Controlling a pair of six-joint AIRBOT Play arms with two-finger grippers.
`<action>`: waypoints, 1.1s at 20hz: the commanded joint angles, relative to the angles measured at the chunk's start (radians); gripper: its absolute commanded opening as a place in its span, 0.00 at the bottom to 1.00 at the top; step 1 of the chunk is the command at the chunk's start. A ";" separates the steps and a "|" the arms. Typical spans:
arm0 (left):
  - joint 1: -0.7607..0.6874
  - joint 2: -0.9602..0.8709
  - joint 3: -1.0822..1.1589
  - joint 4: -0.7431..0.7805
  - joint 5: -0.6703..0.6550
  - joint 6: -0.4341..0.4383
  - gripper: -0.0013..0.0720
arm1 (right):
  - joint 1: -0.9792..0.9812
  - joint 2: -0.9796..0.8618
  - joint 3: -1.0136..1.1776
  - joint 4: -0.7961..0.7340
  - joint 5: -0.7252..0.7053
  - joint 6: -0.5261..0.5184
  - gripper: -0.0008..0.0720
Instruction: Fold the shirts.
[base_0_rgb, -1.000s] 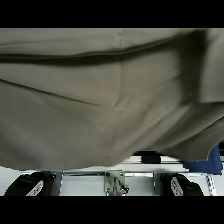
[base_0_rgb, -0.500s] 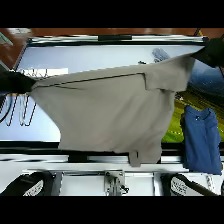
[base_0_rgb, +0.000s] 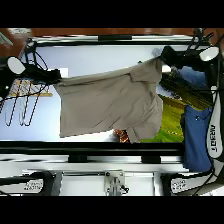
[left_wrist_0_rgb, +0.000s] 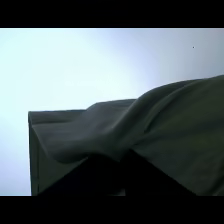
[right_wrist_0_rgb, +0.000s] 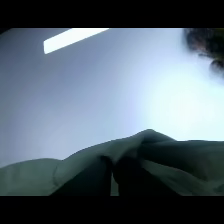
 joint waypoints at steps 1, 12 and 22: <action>0.010 -0.100 0.008 -0.131 -0.076 -0.011 0.69 | 0.023 -0.065 0.000 -0.008 0.063 0.070 0.60; 0.325 0.213 -0.493 -0.127 -0.446 0.220 0.86 | -0.314 0.127 -0.072 -0.321 0.858 -0.020 0.72; 0.543 0.251 -0.888 -0.416 -0.211 0.440 0.93 | -0.330 0.135 -0.148 -0.148 0.703 -0.032 0.72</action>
